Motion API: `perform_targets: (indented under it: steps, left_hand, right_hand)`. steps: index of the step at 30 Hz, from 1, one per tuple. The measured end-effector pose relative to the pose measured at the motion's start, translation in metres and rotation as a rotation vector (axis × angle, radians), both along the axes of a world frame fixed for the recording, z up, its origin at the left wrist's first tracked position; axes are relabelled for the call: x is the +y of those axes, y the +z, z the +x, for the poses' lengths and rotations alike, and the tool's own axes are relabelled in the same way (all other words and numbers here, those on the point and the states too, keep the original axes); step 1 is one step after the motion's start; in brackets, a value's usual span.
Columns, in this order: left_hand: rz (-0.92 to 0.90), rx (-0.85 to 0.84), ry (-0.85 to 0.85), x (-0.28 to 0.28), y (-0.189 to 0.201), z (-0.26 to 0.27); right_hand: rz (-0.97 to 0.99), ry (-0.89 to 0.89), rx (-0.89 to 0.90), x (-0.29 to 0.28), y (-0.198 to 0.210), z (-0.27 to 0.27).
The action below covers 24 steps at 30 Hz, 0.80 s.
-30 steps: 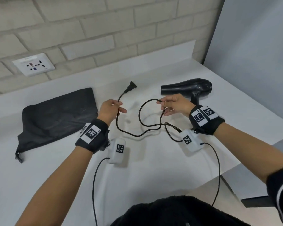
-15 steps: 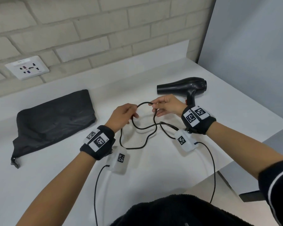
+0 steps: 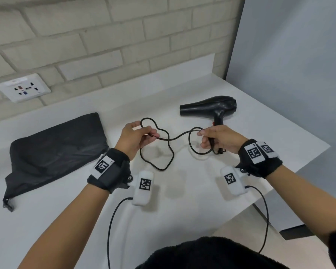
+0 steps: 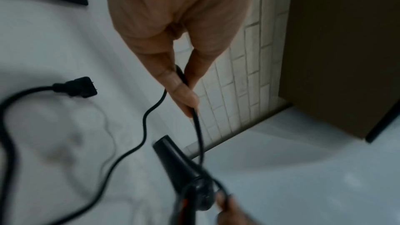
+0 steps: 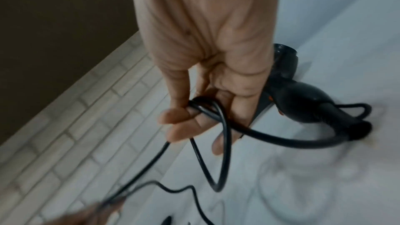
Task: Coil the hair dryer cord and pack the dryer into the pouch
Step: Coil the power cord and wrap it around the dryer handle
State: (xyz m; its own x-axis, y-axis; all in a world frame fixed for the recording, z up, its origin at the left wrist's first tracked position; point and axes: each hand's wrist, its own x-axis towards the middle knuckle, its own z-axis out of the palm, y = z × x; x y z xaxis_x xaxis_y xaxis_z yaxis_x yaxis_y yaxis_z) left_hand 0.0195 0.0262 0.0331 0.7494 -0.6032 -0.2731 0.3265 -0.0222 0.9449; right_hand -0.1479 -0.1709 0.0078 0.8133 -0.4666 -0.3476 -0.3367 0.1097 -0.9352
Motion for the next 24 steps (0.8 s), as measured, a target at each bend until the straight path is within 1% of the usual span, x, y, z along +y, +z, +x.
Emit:
perform_targets:
  steps: [2,4,5,6,8,9,10,11,12,13,14,15,16,17,18,20,22,24]
  left_hand:
    - [0.046,-0.093,0.015,0.004,-0.008,-0.003]
    - [0.169,-0.255,-0.035,0.006,-0.019,-0.008]
    - [0.275,-0.365,-0.091,0.007,-0.024,-0.010]
    - [0.417,-0.500,-0.175,0.009,-0.028,-0.012]
    - [0.743,-0.770,-0.380,0.012,-0.033,-0.014]
    - [0.869,-0.880,-0.433,0.013,-0.033,-0.015]
    - [0.952,-0.982,-0.439,0.012,-0.031,-0.016]
    - [1.002,-1.089,-0.418,0.011,-0.029,-0.016]
    - [1.012,-1.199,-0.396,0.008,-0.025,-0.016]
    - [0.978,-1.293,-0.381,0.004,-0.021,-0.016]
    - [0.890,-1.349,-0.375,-0.001,-0.017,-0.016]
    - [0.765,-1.345,-0.385,-0.008,-0.015,-0.017]
    - [0.632,-1.290,-0.408,-0.015,-0.012,-0.020]
    - [0.528,-1.199,-0.446,-0.024,-0.012,-0.022]
    - [0.464,-1.098,-0.502,-0.034,-0.012,-0.026]
    - [0.421,-0.944,-0.618,-0.050,-0.016,-0.034]
    - [0.397,-0.935,-0.650,-0.062,-0.021,-0.038]
    - [0.367,-0.919,-0.607,-0.067,-0.021,-0.036]
  right_hand:
    - [0.147,-0.022,-0.043,-0.007,0.000,0.000]
    - [0.266,-0.020,-0.061,-0.008,0.000,0.003]
    - [0.311,-0.020,-0.065,-0.008,0.000,0.005]
    - [0.345,-0.019,-0.068,-0.008,0.001,0.006]
    - [0.374,-0.010,-0.065,-0.008,0.002,0.008]
    - [0.371,0.002,-0.056,-0.008,0.003,0.008]
    - [0.360,0.019,-0.041,-0.007,0.004,0.008]
    - [0.350,0.038,-0.021,-0.006,0.005,0.008]
    - [0.341,0.053,-0.001,-0.004,0.007,0.007]
    - [0.326,0.071,0.024,-0.003,0.008,0.007]
    - [0.297,0.098,0.055,-0.002,0.010,0.007]
    - [0.260,0.135,0.087,-0.001,0.011,0.008]
    - [0.227,0.173,0.115,0.000,0.012,0.009]
    - [0.204,0.203,0.137,0.000,0.013,0.010]
    - [0.188,0.225,0.154,0.000,0.014,0.011]
    - [0.163,0.261,0.165,0.000,0.017,0.011]
    - [0.189,0.265,0.126,0.000,0.020,0.011]
    - [0.249,0.225,0.071,-0.002,0.022,0.009]
